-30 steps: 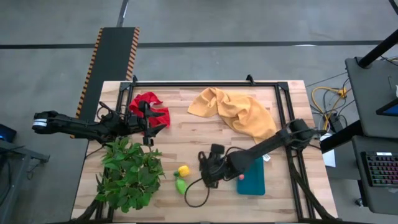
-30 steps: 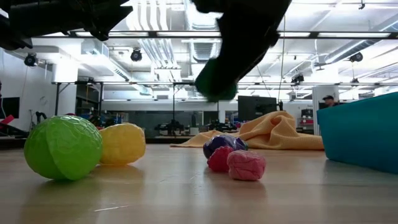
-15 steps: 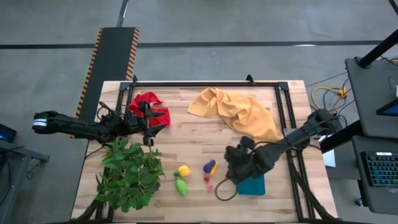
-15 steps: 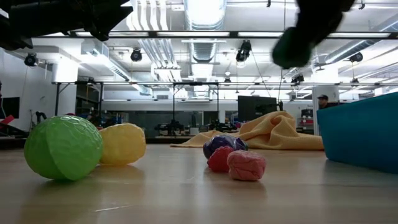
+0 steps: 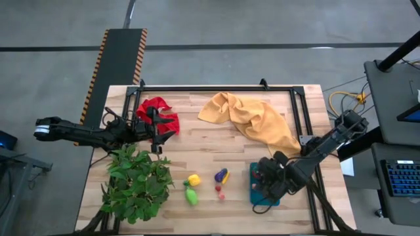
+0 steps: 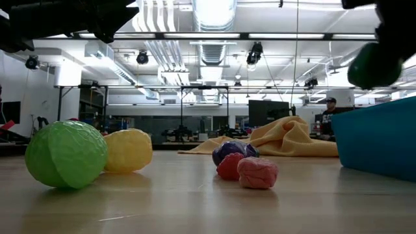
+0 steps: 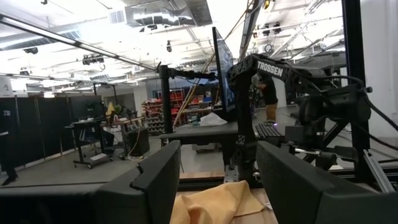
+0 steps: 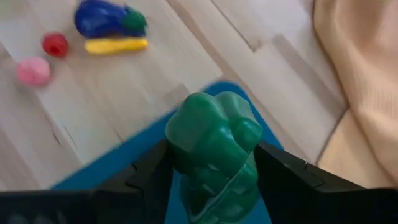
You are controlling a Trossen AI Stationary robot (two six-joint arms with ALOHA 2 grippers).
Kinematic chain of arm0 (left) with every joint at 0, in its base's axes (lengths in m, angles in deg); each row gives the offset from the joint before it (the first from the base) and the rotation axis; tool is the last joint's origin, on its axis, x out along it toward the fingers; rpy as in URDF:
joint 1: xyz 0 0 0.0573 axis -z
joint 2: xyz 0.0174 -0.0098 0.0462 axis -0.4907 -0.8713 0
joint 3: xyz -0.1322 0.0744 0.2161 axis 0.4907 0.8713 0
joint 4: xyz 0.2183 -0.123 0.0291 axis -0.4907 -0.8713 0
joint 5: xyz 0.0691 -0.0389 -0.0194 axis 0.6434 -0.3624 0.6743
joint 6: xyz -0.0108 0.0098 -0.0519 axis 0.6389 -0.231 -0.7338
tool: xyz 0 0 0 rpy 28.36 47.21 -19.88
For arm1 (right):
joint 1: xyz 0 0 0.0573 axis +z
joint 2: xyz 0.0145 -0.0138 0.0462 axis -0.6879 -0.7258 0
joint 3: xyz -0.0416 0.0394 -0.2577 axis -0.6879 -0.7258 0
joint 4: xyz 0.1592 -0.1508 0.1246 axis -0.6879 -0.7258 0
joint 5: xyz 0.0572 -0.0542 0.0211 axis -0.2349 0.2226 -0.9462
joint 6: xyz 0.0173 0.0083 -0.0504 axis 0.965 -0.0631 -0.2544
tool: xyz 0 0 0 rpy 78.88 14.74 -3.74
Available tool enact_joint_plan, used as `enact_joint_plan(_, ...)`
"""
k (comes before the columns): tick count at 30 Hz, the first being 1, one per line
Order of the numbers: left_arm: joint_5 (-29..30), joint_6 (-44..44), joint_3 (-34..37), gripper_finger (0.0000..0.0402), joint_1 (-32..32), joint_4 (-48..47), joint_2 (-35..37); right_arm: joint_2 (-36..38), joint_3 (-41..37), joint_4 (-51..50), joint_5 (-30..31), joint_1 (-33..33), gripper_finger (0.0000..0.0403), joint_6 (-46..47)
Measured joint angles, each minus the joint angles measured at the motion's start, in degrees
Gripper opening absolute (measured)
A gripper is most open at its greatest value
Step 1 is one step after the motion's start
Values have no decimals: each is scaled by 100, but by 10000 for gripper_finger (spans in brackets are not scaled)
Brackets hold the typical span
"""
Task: Pick and placing Produce into tupperware
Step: Put the green bell pepper into the blue bin
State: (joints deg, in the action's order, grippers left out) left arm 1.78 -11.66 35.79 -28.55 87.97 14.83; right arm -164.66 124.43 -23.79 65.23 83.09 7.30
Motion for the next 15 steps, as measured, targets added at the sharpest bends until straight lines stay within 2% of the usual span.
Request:
enact_joint_plan(8,-2,0,2,196,0,-1,-2,3,-353,7,-472,202,195,535)
enact_joint_plan(15,-1,0,2,196,0,2,-4,2,-592,13,-611,211,195,789)
